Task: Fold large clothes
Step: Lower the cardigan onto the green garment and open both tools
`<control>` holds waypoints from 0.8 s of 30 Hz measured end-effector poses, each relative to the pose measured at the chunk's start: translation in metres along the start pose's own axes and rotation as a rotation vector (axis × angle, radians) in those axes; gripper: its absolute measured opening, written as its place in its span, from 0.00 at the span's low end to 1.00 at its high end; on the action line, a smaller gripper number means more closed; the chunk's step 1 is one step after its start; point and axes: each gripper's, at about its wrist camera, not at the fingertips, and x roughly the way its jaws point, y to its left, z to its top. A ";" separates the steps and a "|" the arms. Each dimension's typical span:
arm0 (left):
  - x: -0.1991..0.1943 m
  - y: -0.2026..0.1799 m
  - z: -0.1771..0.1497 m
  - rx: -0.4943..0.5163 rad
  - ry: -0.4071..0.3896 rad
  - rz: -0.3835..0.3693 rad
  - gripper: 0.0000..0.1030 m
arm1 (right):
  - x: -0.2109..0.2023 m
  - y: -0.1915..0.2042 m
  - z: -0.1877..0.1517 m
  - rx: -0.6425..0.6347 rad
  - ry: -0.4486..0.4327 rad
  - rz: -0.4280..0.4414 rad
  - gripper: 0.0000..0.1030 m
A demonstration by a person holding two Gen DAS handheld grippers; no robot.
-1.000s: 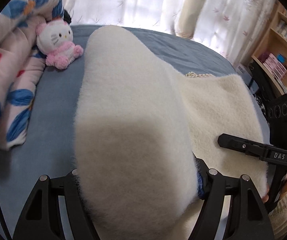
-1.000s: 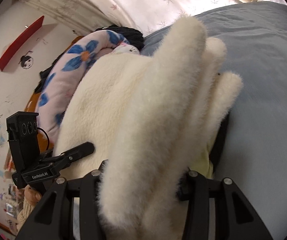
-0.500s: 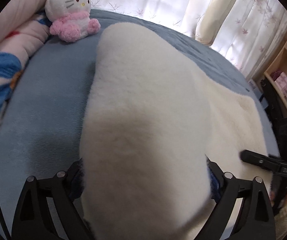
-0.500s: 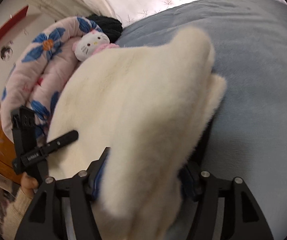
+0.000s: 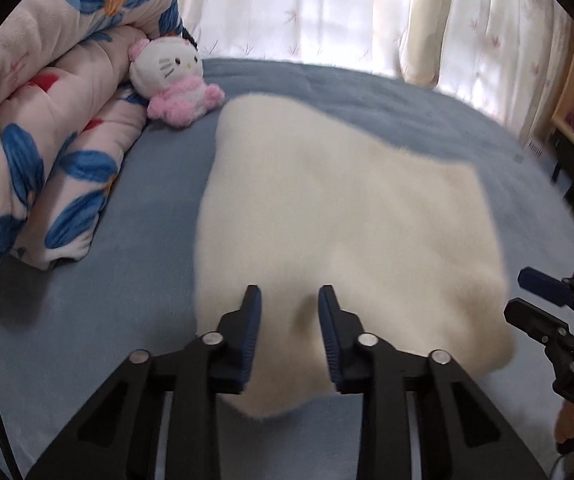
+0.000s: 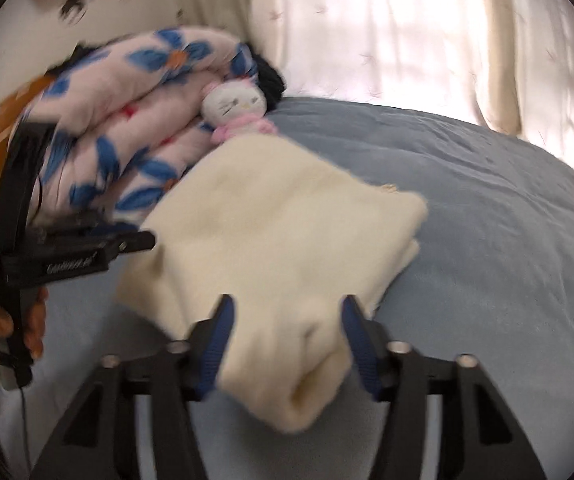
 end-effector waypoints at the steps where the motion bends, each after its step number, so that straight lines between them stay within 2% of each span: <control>1: 0.003 -0.001 -0.004 0.012 0.006 0.030 0.24 | 0.008 -0.001 -0.006 -0.001 0.026 -0.016 0.25; 2: -0.001 -0.006 -0.008 0.019 0.009 0.051 0.22 | 0.019 -0.003 -0.010 0.000 0.057 -0.048 0.19; 3: 0.004 -0.005 -0.011 0.018 0.014 0.072 0.21 | 0.030 -0.009 -0.017 0.011 0.089 -0.086 0.16; 8: 0.013 -0.002 -0.016 0.015 0.028 0.082 0.19 | 0.041 -0.039 -0.030 0.121 0.105 -0.002 0.14; 12: 0.019 0.003 -0.011 0.007 0.032 0.086 0.19 | 0.038 -0.033 -0.028 0.134 0.111 -0.012 0.14; 15: 0.013 -0.002 -0.012 -0.004 0.036 0.098 0.20 | 0.031 -0.035 -0.025 0.187 0.130 0.013 0.14; 17: 0.002 -0.007 -0.015 -0.028 0.041 0.083 0.26 | 0.024 -0.037 -0.024 0.220 0.145 0.039 0.17; 21: -0.025 -0.021 -0.021 -0.061 0.025 0.064 0.37 | -0.003 -0.039 -0.023 0.245 0.160 0.054 0.18; 23: -0.044 -0.030 -0.025 -0.064 0.009 0.059 0.53 | -0.025 -0.040 -0.023 0.270 0.160 0.075 0.18; 24: -0.056 -0.037 -0.027 -0.061 -0.005 0.058 0.55 | -0.033 -0.041 -0.023 0.275 0.158 0.080 0.18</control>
